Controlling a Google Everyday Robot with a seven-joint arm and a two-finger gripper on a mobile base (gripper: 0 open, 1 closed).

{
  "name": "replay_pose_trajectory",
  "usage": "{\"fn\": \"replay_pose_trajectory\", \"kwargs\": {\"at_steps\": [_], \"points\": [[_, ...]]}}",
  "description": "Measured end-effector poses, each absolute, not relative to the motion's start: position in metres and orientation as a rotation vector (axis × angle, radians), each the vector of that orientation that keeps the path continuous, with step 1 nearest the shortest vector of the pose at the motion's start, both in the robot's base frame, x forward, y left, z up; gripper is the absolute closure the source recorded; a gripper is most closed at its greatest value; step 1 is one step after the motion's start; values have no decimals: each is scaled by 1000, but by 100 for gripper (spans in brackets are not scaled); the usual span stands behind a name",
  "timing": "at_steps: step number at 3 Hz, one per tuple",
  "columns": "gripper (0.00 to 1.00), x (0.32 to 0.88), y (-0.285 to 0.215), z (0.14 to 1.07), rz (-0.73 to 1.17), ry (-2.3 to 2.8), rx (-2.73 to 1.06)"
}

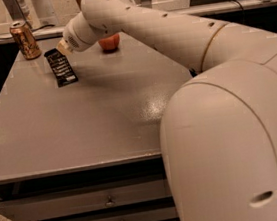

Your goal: Move rxbar chocolate near orange can

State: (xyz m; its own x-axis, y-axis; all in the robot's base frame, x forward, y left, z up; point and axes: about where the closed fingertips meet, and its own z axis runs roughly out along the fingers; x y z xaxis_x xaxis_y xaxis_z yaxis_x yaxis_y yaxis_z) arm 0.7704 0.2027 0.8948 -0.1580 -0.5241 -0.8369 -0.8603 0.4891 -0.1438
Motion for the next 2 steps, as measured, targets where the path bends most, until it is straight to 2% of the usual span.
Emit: {"fn": "replay_pose_trajectory", "kwargs": {"at_steps": [2], "points": [[100, 828, 226, 896, 396, 1843, -1105]]}}
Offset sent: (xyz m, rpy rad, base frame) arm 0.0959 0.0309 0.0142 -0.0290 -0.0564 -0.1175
